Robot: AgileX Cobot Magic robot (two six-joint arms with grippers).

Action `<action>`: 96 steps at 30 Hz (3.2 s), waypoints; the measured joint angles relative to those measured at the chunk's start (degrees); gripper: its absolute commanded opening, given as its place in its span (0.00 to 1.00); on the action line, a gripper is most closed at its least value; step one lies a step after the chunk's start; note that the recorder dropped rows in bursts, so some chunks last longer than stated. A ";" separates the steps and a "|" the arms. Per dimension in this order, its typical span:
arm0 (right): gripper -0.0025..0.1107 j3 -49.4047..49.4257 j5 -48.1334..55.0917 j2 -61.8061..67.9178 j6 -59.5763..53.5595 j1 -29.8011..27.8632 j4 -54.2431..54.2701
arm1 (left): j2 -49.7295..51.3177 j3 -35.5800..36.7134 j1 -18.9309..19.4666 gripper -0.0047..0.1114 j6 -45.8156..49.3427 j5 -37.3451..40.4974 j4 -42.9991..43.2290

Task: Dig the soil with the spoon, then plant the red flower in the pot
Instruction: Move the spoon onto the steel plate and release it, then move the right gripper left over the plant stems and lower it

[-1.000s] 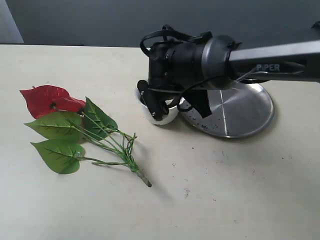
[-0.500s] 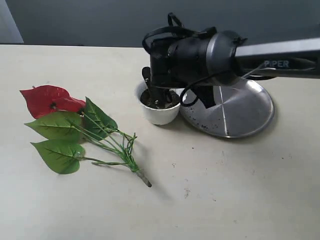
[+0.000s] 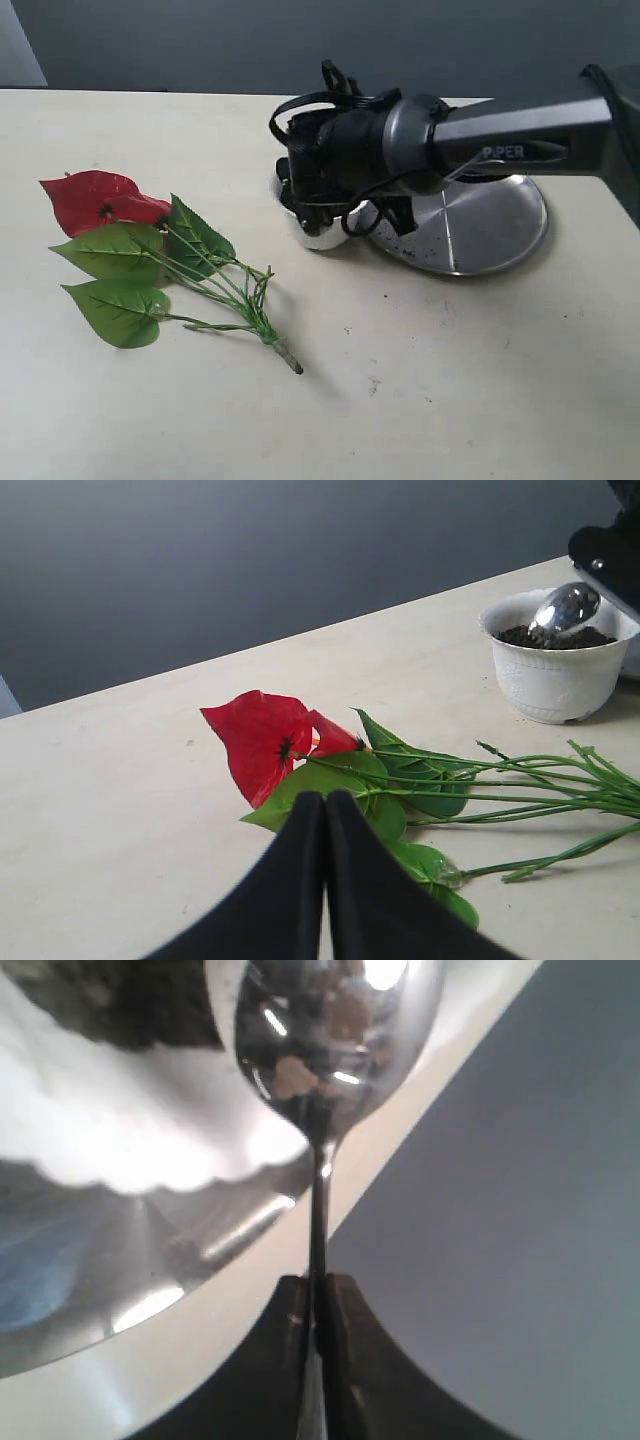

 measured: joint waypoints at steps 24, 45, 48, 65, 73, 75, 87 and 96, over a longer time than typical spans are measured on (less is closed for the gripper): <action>0.02 0.00 -4.03 -8.75 14.17 -22.50 39.68 | 0.00 0.00 0.00 0.04 0.00 0.00 0.00; 0.09 0.00 -11.23 3.48 17.21 -22.75 35.21 | 0.00 0.00 0.00 0.04 0.00 0.00 0.00; 0.24 0.00 -12.57 3.56 17.72 -22.75 35.61 | 0.00 0.00 0.00 0.04 0.00 0.00 0.00; 0.33 0.00 -8.26 -15.02 4.94 -23.09 68.83 | 0.00 0.00 0.00 0.04 0.00 0.00 0.00; 0.39 -0.15 -12.92 -15.84 -15.77 -15.35 109.27 | 0.00 0.00 0.00 0.04 0.00 0.00 0.00; 0.39 -1.27 -15.22 -14.33 -16.56 -11.57 108.79 | 0.00 0.00 0.00 0.04 0.00 0.00 0.00; 0.39 -26.42 -7.42 3.99 0.40 0.62 80.46 | 0.00 0.00 0.00 0.04 0.00 0.00 0.00; 0.39 -45.13 3.79 19.02 6.16 1.09 73.20 | 0.00 0.00 0.00 0.04 0.00 0.00 0.00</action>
